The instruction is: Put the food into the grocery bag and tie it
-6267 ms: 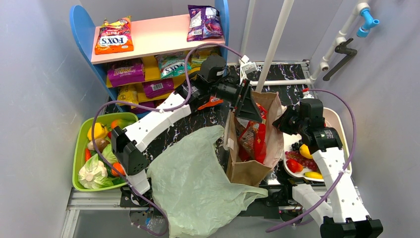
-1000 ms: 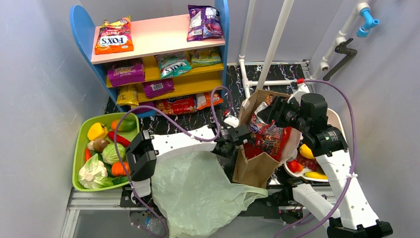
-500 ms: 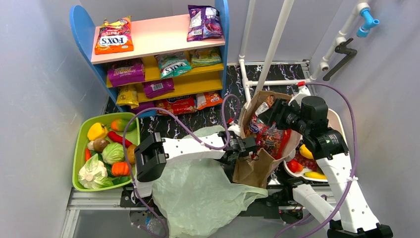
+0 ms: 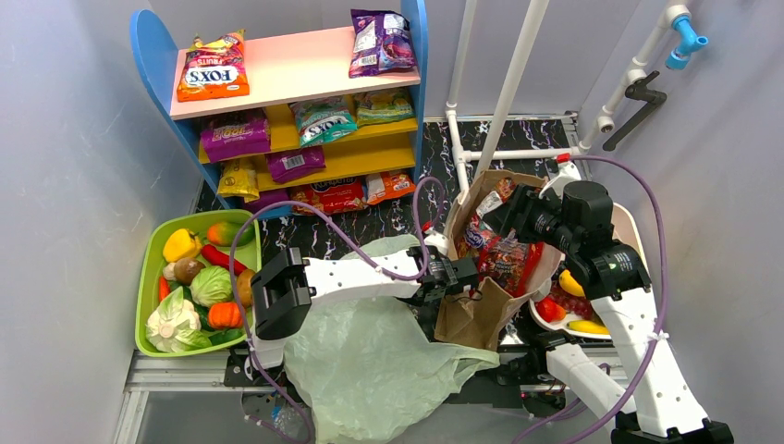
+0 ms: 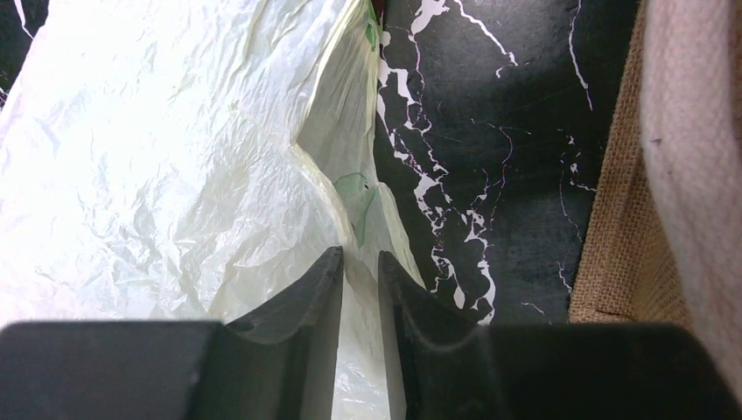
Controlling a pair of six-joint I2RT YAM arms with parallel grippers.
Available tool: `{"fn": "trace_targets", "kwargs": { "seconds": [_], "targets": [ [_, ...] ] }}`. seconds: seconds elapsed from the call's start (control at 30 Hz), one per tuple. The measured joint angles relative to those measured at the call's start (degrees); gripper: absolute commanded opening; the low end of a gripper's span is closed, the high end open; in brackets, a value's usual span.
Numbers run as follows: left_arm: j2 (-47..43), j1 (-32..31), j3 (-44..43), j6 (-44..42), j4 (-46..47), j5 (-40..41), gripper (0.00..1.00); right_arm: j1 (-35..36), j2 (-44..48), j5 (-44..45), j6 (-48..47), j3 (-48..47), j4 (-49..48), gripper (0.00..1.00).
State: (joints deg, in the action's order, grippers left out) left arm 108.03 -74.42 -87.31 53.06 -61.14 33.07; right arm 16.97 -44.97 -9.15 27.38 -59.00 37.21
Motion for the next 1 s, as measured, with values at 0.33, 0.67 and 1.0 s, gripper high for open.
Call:
{"fn": "trace_targets", "kwargs": {
  "seconds": [0.33, 0.67, 1.0],
  "targets": [
    [-0.13, -0.06, 0.33, 0.92, -0.86, 0.62, 0.00, 0.00, 0.04, 0.00, -0.17, 0.72, 0.00, 0.69],
    [-9.72, -0.06, 0.21, -2.83, -5.19, 4.07, 0.00, 0.00, -1.07, -4.61, 0.01, -2.07, 0.11, 0.69],
    [-34.16, -0.06, -0.46, -12.47, -2.68, 9.55, 0.00, 0.00, -2.88, -14.63, 4.32, -11.42, -4.11, 0.68]
  ]
}}
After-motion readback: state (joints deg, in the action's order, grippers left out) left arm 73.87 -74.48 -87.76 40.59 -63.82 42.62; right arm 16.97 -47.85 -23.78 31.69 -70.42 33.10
